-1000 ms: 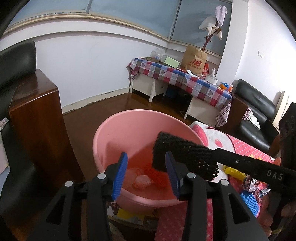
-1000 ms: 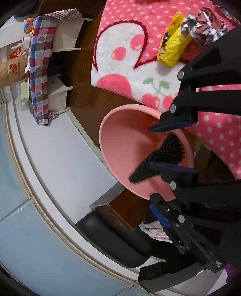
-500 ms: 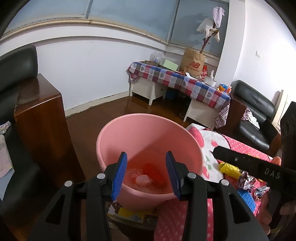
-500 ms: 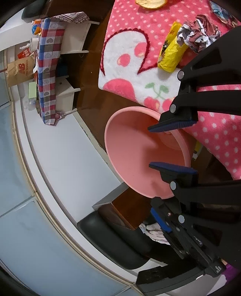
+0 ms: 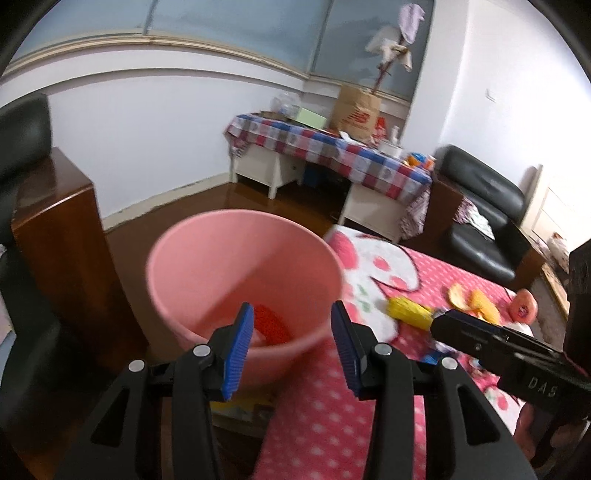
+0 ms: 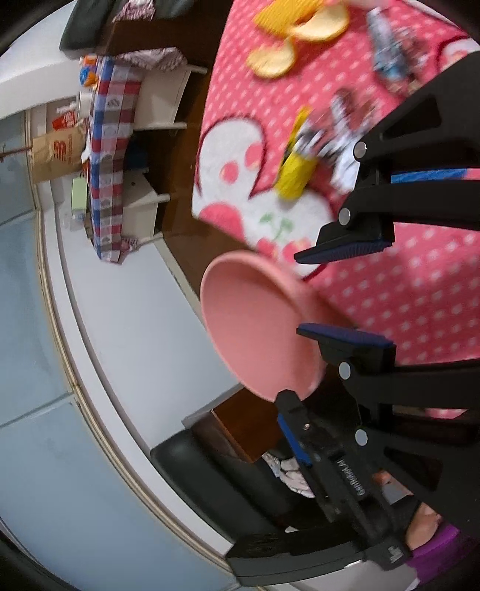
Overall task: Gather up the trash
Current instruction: 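Move both tools back over the table toward the foil wrappers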
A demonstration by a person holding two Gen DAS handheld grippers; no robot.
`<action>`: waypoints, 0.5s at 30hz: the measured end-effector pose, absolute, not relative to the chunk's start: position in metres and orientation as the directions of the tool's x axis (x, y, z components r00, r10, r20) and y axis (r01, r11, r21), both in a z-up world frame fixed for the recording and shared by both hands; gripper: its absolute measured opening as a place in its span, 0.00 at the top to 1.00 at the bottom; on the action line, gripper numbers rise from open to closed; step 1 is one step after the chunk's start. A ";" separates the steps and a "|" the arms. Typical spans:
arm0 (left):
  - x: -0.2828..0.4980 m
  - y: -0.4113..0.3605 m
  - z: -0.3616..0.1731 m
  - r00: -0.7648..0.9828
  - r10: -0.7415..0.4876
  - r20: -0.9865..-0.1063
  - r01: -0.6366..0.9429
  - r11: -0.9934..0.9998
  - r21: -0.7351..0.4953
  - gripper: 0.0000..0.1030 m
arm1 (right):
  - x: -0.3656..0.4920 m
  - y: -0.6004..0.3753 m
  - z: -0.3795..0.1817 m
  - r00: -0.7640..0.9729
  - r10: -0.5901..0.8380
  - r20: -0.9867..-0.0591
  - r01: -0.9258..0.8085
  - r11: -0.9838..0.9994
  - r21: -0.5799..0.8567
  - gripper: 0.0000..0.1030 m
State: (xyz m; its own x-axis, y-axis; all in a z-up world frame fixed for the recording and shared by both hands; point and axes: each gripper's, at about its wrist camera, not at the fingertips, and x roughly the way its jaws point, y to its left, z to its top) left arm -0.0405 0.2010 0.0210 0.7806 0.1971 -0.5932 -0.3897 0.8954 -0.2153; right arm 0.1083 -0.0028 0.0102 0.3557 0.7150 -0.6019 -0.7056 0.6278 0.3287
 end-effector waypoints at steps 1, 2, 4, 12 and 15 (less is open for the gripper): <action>-0.038 0.193 0.021 0.781 0.187 -0.596 -0.378 0.901 -0.213 0.59 | 0.106 -0.012 0.010 0.365 0.708 -0.604 -0.698 0.638 0.326 0.67; -0.037 0.184 0.022 0.780 0.170 -0.603 -0.362 0.908 -0.212 0.59 | 0.103 -0.020 0.009 0.374 0.703 -0.605 -0.689 0.647 0.326 0.67; -0.035 0.167 0.021 0.777 0.142 -0.613 -0.339 0.915 -0.218 0.59 | 0.098 -0.041 0.009 0.393 0.691 -0.607 -0.665 0.669 0.332 0.67; -0.027 0.100 0.018 0.760 0.039 -0.649 -0.243 0.943 -0.228 0.59 | 0.085 -0.105 0.004 0.448 0.660 -0.603 -0.580 0.728 0.367 0.67; -0.024 0.079 0.018 0.748 0.021 -0.664 -0.217 0.952 -0.214 0.59 | 0.079 -0.118 -0.003 0.434 0.657 -0.616 -0.562 0.732 0.385 0.67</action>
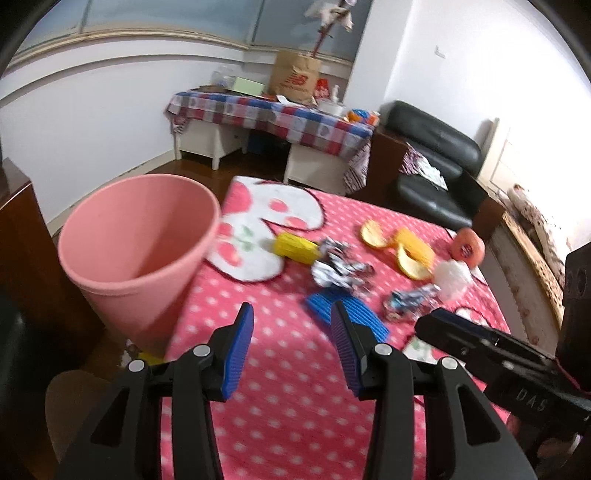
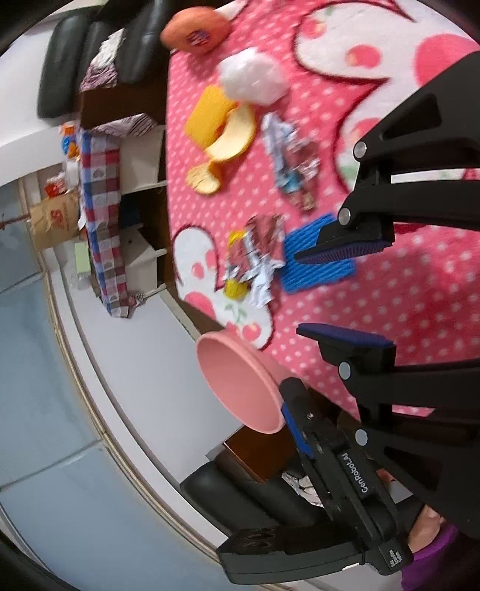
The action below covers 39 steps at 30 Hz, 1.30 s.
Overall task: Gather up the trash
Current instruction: 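Move both tools back over the table toward the foil wrappers, then grasp the silver foil wrapper with the left tool while the right tool grasps the white plastic bag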
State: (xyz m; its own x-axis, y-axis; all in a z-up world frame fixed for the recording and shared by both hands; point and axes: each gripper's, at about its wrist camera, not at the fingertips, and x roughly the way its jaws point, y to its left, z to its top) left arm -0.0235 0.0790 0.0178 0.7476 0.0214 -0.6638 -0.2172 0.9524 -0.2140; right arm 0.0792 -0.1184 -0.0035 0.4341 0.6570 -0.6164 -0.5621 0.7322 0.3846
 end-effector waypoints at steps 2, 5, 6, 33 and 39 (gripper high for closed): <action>-0.021 0.071 0.019 0.738 0.022 -0.675 -0.213 0.956 -0.201 0.59 | 0.076 -0.127 -0.004 0.432 0.657 -0.617 -0.555 0.733 0.392 0.67; -0.018 0.065 0.020 0.730 0.018 -0.683 -0.210 0.957 -0.200 0.48 | 0.070 -0.135 0.000 0.455 0.659 -0.599 -0.554 0.736 0.389 0.67; -0.018 0.062 0.019 0.723 0.016 -0.691 -0.213 0.956 -0.201 0.43 | 0.069 -0.138 0.001 0.465 0.657 -0.593 -0.553 0.739 0.384 0.67; 0.020 0.047 0.011 0.684 -0.045 -0.728 -0.137 0.973 -0.188 0.39 | 0.105 -0.190 -0.012 0.534 0.585 -0.610 -0.439 0.809 0.392 0.47; 0.050 0.057 0.007 0.685 -0.041 -0.727 -0.133 0.974 -0.181 0.39 | 0.124 -0.211 -0.010 0.604 0.528 -0.597 -0.384 0.849 0.363 0.47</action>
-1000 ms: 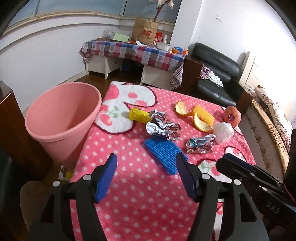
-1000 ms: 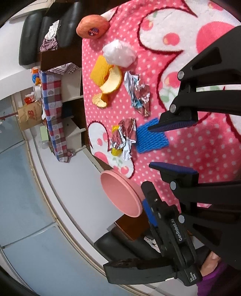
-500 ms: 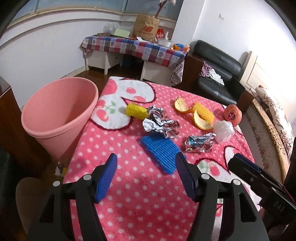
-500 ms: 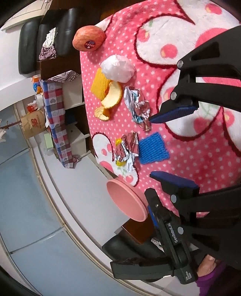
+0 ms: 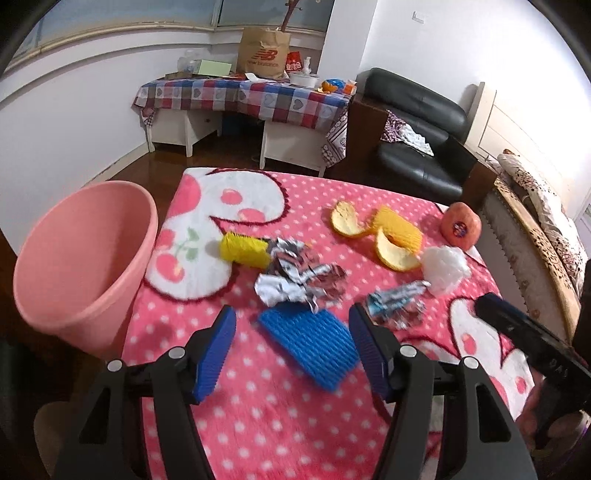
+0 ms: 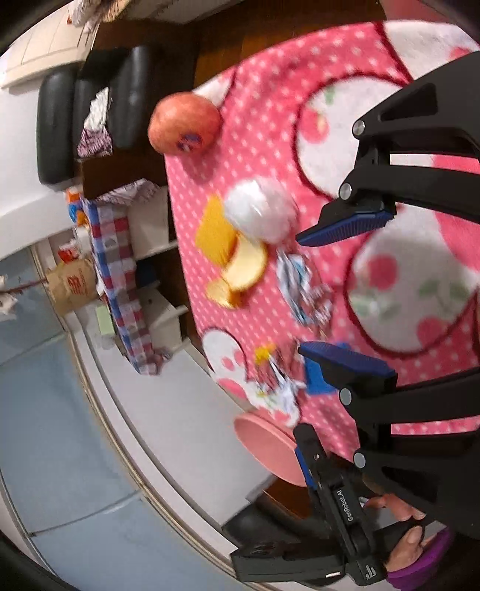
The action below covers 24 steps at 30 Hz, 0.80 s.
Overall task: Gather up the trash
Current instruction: 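Grasp the silver foil wrapper with the left tool while the right tool grasps the white plastic bag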
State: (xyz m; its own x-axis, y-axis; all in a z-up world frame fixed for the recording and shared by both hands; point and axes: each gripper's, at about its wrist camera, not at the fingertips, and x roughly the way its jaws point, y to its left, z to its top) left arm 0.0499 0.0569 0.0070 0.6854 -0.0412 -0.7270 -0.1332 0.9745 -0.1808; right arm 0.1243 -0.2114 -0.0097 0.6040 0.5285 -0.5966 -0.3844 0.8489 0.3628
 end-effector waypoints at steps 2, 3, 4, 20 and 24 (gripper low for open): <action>0.061 0.062 0.001 0.675 -0.040 -0.737 -0.146 0.972 -0.186 0.39 | 0.132 -0.218 -0.009 0.616 0.515 -0.596 -0.368 0.857 0.361 0.47; 0.065 0.064 -0.002 0.671 -0.045 -0.740 -0.151 0.969 -0.196 0.39 | 0.134 -0.221 -0.010 0.618 0.512 -0.596 -0.364 0.859 0.360 0.47; 0.068 0.067 -0.005 0.668 -0.052 -0.742 -0.156 0.966 -0.208 0.39 | 0.138 -0.224 -0.009 0.624 0.505 -0.596 -0.356 0.863 0.358 0.47; 0.088 0.063 -0.020 0.665 -0.127 -0.736 -0.105 0.960 -0.260 0.95 | 0.171 -0.245 -0.017 0.651 0.461 -0.604 -0.292 0.886 0.361 0.47; 0.079 0.057 -0.007 0.696 -0.142 -0.704 -0.062 0.965 -0.256 0.95 | 0.175 -0.245 -0.021 0.643 0.456 -0.615 -0.283 0.888 0.362 0.47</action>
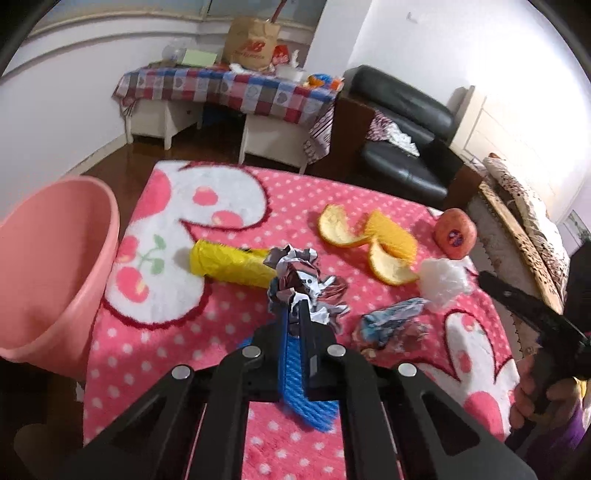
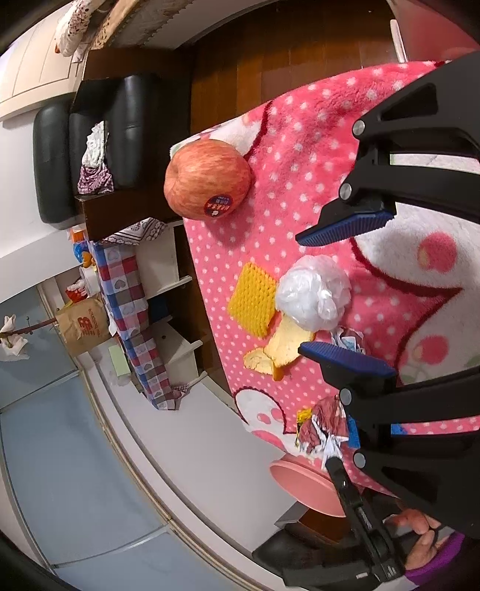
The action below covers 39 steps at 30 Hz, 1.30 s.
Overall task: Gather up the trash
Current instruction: 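Grasp the silver foil wrapper with the left tool while the right tool grasps the white plastic bag, then lift the foil with the left tool toward the bin while the right tool holds the plastic bag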
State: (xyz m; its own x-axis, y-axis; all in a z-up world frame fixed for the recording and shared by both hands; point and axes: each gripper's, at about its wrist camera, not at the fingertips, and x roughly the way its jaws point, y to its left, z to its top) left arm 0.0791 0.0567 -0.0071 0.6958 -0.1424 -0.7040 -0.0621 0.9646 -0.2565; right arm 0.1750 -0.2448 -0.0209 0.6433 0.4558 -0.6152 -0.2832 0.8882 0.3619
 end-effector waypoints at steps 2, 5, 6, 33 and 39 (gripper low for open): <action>0.074 0.053 -0.001 0.711 -0.141 -0.689 -0.041 0.970 -0.240 0.95 | 0.177 -0.243 -0.023 0.644 0.443 -0.624 -0.275 0.895 0.352 0.47; 0.067 0.048 0.008 0.729 -0.148 -0.669 -0.018 0.972 -0.235 0.95 | 0.180 -0.240 -0.028 0.640 0.431 -0.636 -0.270 0.901 0.340 0.47; 0.064 0.047 0.011 0.733 -0.150 -0.663 -0.012 0.972 -0.233 0.95 | 0.181 -0.239 -0.029 0.638 0.427 -0.641 -0.268 0.904 0.334 0.47; 0.029 0.050 0.042 0.803 -0.099 -0.587 -0.025 0.980 -0.200 0.95 | 0.169 -0.228 -0.018 0.633 0.476 -0.610 -0.324 0.879 0.349 0.78; 0.026 0.060 0.050 0.821 -0.077 -0.566 -0.048 0.978 -0.202 0.95 | 0.158 -0.221 0.000 0.642 0.512 -0.571 -0.369 0.859 0.356 0.78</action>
